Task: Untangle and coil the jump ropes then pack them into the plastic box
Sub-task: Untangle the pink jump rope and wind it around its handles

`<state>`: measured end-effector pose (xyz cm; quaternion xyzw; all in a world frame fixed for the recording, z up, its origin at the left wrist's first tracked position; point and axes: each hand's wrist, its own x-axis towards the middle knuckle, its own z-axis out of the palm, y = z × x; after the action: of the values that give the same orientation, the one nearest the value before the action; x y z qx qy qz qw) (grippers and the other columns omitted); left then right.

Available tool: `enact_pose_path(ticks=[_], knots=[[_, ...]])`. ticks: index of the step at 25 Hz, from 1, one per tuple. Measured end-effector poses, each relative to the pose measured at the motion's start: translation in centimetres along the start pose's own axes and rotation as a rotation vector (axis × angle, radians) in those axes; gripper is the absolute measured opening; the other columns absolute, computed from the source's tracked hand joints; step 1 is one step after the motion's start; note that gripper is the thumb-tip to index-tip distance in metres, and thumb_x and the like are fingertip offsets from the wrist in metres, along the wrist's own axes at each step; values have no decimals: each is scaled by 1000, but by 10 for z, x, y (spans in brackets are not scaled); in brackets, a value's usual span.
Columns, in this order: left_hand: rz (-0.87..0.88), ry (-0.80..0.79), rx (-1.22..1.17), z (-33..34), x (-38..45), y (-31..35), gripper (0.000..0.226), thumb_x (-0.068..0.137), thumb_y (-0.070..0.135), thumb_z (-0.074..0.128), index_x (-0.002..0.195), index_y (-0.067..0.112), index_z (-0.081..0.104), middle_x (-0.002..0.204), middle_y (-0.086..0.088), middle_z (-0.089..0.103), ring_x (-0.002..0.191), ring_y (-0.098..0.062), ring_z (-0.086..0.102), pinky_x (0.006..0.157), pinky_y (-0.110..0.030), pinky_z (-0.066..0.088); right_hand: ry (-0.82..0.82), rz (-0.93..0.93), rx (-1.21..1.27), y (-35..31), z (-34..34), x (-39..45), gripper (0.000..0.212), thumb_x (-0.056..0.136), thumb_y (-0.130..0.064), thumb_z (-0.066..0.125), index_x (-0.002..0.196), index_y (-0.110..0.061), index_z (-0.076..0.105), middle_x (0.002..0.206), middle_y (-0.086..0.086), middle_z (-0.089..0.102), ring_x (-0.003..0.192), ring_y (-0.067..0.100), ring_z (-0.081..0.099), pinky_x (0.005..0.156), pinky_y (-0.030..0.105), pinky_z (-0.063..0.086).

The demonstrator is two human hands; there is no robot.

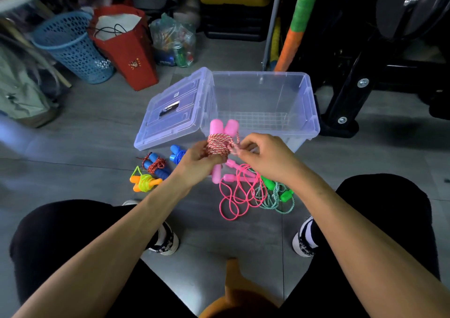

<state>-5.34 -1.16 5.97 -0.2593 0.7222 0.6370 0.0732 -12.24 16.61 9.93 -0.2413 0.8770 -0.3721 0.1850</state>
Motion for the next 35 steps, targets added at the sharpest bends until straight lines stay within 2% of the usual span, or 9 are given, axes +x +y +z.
enact_pose_path(ticks=[5, 7, 14, 19, 21, 23, 25, 31, 35], knots=[[-386, 259, -263, -26, 16, -85, 19, 75, 22, 67, 73, 3, 71, 51, -9, 57, 53, -19, 50, 61, -27, 50, -206, -73, -264, 5, 42, 12, 2, 86, -23, 63, 88, -23, 62, 93, -2, 70, 85, 19, 65, 79, 34, 53], [-469, 297, -274, -40, 23, -111, 31, 79, 23, 63, 54, 6, 72, 48, -9, 56, 49, -18, 48, 52, -22, 43, -319, -108, -392, 8, 63, 19, 5, 84, -22, 62, 86, -26, 60, 99, 2, 70, 92, 26, 64, 81, 40, 53], [-629, 443, -393, -69, 75, -185, 31, 82, 22, 71, 57, 5, 63, 40, -6, 56, 37, -13, 45, 43, -21, 36, -375, -39, -365, 16, 121, 70, 10, 85, -17, 60, 92, -18, 67, 95, 3, 71, 104, 24, 61, 87, 36, 50], [-495, 365, -415, -59, 101, -225, 23, 78, 29, 73, 73, 8, 68, 57, -14, 66, 63, -23, 58, 65, -36, 53, -412, 54, -311, 43, 156, 83, 10, 84, -13, 61, 88, -15, 70, 108, 8, 72, 117, 23, 59, 90, 30, 47], [-497, 389, -221, -48, 102, -232, 30, 73, 34, 71, 82, 6, 67, 73, -13, 72, 75, -24, 65, 79, -42, 57, -413, 87, -270, 58, 159, 80, 9, 83, -10, 63, 87, -12, 70, 110, 12, 70, 108, 24, 64, 89, 33, 49], [-571, 468, 15, -43, 97, -232, 22, 79, 25, 64, 93, 8, 61, 96, -13, 69, 92, -26, 64, 85, -34, 51, -426, 130, -251, 74, 159, 74, 7, 83, -10, 65, 86, -12, 70, 99, 8, 73, 94, 23, 67, 85, 35, 51], [-572, 471, 217, -41, 93, -235, 25, 85, 20, 58, 107, 8, 58, 110, -17, 65, 103, -34, 61, 88, -39, 49, -425, 173, -245, 91, 156, 67, 7, 82, -10, 67, 86, -13, 71, 89, 5, 73, 86, 20, 67, 82, 35, 52], [-212, 455, 399, -16, 72, -207, 21, 83, 11, 54, 101, 12, 64, 112, -15, 64, 100, -36, 58, 79, -38, 47, -358, 254, -203, 126, 123, 38, 9, 79, -7, 69, 84, -15, 71, 80, 0, 71, 76, 14, 65, 78, 28, 52], [7, 55, 607, 26, 99, -191, 13, 86, 13, 57, 87, 12, 69, 90, -12, 71, 85, -36, 65, 73, -36, 48, -247, 336, -126, 149, 99, 20, 10, 80, -7, 67, 84, -16, 71, 77, -4, 69, 72, 11, 63, 76, 27, 52]])
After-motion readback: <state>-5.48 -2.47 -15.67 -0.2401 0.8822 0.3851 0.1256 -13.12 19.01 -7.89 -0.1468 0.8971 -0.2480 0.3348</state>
